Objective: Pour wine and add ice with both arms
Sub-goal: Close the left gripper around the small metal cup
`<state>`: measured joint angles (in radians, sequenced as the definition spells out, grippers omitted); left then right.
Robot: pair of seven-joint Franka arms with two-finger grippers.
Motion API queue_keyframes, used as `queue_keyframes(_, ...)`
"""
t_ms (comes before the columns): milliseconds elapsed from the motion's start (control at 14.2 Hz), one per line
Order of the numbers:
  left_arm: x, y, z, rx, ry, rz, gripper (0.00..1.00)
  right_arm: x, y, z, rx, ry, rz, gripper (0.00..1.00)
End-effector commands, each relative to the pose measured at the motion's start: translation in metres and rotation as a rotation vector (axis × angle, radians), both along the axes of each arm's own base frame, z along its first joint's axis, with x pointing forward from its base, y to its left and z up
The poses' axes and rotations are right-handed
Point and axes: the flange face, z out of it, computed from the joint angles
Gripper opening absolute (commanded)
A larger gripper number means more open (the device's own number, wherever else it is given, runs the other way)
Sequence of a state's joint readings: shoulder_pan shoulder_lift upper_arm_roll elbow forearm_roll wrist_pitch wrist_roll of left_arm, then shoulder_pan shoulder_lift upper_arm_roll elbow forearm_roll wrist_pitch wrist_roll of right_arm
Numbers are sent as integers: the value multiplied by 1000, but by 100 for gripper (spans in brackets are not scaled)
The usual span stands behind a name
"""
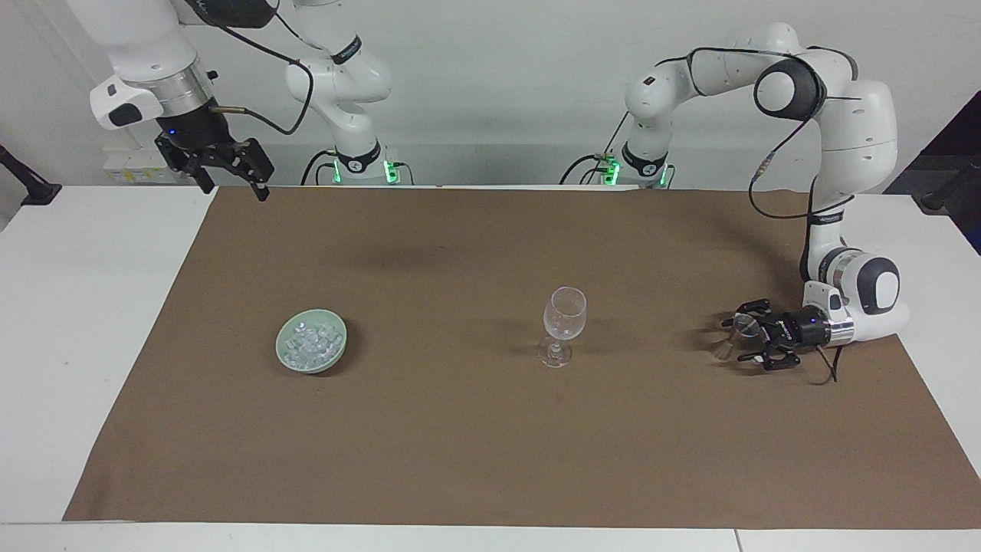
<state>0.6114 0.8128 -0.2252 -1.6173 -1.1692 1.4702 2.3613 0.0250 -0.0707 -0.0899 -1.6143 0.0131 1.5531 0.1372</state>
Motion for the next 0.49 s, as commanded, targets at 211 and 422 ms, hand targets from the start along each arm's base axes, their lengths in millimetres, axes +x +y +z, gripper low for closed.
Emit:
queue_keyframes(211,-3,3,-2,-42,-22,13,58,-7,-1,0,19,2,11,100)
queue_keyframes(422,-3,3,-2,-42,-23,11,54,-7,-1,0,19,2,10,100)
